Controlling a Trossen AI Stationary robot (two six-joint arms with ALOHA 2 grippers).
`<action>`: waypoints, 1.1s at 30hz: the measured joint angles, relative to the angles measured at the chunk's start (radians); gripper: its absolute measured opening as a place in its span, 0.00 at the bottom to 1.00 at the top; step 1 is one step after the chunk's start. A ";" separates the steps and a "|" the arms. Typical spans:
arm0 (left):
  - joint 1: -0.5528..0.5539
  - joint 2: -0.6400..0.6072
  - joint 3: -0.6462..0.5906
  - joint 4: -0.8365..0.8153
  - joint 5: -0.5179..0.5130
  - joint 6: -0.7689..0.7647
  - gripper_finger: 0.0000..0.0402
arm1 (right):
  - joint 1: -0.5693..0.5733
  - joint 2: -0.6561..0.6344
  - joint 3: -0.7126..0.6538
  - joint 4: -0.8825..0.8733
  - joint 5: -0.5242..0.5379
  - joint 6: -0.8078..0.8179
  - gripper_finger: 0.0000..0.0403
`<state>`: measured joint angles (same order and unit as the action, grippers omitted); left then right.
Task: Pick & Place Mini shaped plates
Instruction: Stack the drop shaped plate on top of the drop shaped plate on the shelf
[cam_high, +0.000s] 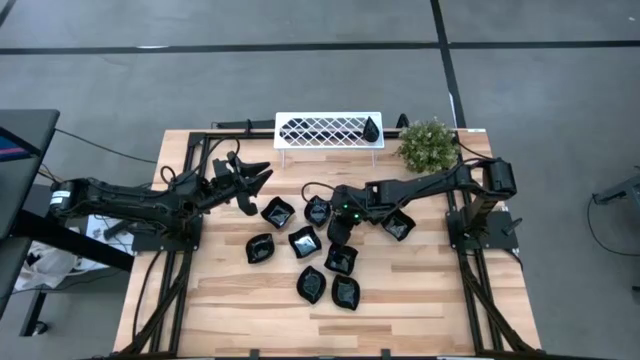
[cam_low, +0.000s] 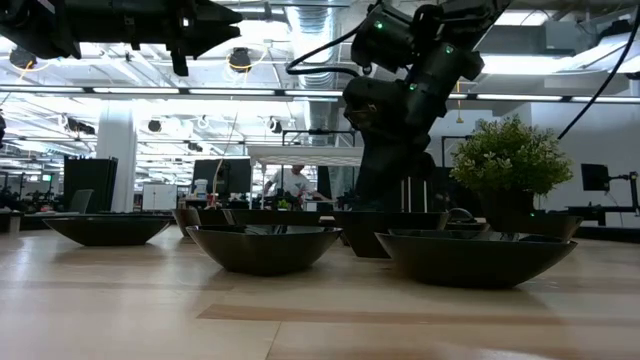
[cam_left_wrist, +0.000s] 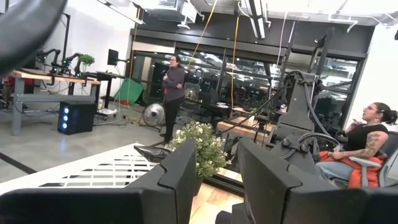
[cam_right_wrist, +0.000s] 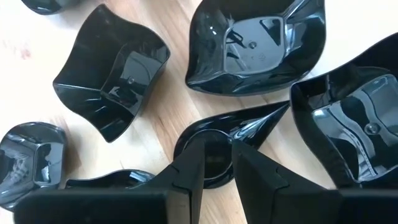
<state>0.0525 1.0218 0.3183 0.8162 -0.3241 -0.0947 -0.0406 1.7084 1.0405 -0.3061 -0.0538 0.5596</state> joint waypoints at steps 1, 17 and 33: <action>0.000 0.000 0.000 0.000 0.000 0.000 0.30 | 0.000 0.000 0.000 0.000 0.001 0.000 0.20; 0.000 0.000 0.000 0.000 0.000 0.000 0.30 | 0.000 0.000 0.000 -0.034 0.058 0.003 0.20; 0.000 0.000 0.000 0.000 0.000 0.000 0.30 | 0.002 0.001 0.000 -0.040 0.055 0.004 0.22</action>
<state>0.0525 1.0218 0.3183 0.8162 -0.3244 -0.0944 -0.0387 1.7092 1.0405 -0.3464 0.0010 0.5639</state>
